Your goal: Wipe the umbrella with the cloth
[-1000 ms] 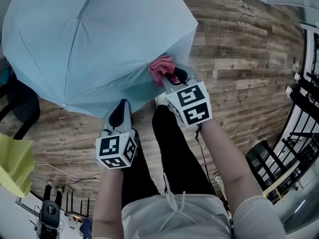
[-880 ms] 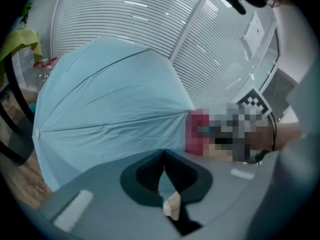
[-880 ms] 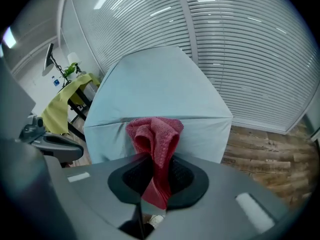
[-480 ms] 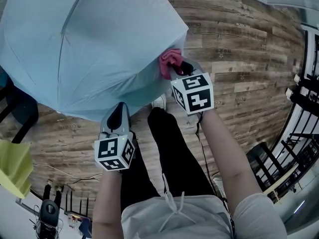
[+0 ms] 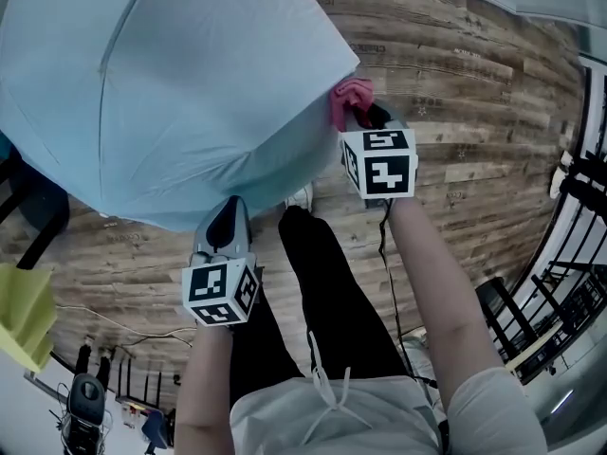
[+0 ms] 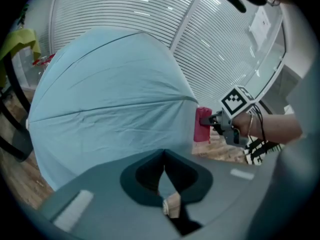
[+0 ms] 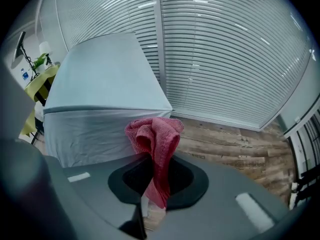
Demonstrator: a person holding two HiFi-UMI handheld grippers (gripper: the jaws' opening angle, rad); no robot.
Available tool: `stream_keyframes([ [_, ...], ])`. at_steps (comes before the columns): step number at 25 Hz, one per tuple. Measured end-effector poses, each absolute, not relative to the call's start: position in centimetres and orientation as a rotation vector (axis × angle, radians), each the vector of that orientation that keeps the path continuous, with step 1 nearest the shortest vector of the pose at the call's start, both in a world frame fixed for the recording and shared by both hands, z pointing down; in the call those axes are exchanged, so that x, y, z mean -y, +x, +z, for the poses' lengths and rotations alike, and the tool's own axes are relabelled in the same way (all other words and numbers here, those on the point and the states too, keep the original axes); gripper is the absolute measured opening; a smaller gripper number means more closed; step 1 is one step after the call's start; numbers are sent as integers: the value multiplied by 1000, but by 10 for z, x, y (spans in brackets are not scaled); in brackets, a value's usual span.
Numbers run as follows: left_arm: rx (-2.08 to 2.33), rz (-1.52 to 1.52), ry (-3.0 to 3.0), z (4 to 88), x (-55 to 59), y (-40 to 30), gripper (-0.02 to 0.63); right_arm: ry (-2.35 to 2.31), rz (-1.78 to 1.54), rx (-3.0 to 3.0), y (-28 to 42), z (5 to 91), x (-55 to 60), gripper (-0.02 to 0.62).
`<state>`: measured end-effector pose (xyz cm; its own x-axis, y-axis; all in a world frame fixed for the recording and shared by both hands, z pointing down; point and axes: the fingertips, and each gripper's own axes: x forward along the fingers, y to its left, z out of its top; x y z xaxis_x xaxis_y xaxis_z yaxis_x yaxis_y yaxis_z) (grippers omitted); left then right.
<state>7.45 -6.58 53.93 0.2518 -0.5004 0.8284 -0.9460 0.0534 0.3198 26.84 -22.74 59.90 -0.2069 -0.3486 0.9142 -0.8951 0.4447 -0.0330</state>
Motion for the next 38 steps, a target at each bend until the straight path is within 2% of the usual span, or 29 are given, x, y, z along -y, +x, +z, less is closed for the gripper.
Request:
stream_keyframes([
  [9,1360,548,1686,513,67,89,8,1185,738,1687,300,575,200,60],
  [15,1330,561,1740,499,28,50,8,1243,741,1679,273,551,148,60],
  [19,1370,632,1769,494,1,-6,8,1241,771,1728,225,531,106,60],
  [23,1408,572,1757,481,-24,-57,8,1226,790,1762,166,520,58,60],
  [38,1527,546,1640,497,-122,-257,8,944,814,1897,-103,540,-51,61],
])
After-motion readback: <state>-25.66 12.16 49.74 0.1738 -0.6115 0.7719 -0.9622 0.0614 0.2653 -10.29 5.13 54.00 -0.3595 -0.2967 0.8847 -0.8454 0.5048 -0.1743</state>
